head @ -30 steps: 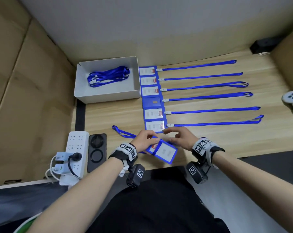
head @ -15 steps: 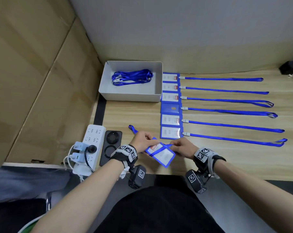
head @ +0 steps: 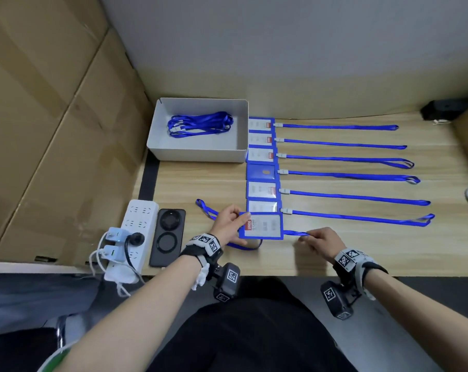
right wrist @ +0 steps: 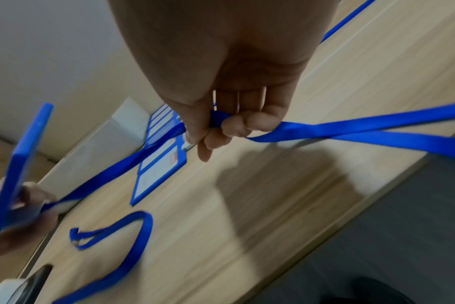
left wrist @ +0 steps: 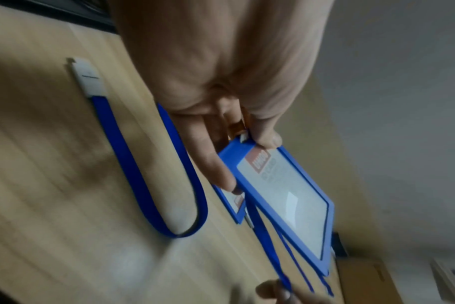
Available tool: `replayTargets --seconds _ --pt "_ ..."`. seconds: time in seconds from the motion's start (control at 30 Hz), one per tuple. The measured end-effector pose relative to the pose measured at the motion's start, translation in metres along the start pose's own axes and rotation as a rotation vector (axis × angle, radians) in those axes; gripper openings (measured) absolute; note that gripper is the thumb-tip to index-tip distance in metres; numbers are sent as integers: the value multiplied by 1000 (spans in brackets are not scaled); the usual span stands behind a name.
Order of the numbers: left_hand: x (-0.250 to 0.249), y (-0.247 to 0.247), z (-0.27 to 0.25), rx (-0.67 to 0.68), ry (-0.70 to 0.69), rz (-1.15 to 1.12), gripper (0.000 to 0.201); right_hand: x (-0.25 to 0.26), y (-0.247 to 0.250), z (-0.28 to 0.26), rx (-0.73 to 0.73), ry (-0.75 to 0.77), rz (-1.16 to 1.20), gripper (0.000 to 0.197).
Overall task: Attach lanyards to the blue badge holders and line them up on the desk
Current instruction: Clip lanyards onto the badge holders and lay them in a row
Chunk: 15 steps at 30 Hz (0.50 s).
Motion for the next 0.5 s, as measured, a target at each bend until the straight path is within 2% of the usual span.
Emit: replayTargets --seconds 0.2,0.33,0.43,0.5 --pt "0 -40 3 235 -69 346 14 -11 37 -8 -155 -58 74 24" --pt "1 -55 1 340 -46 459 29 -11 53 -15 -248 -57 132 27" --pt "3 -57 2 370 -6 515 39 -14 62 -20 -319 -46 169 25" --pt "2 -54 3 352 13 578 35 -20 66 -20 -339 -52 179 23"
Point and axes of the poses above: each hand's wrist, its own z-axis towards the middle knuckle, its own y-axis out of the back of the hand, x = y × z, the point moved 7 cm from there along z, towards the middle knuckle, and after that the axes turned 1 degree about y, right-handed, at the moved point
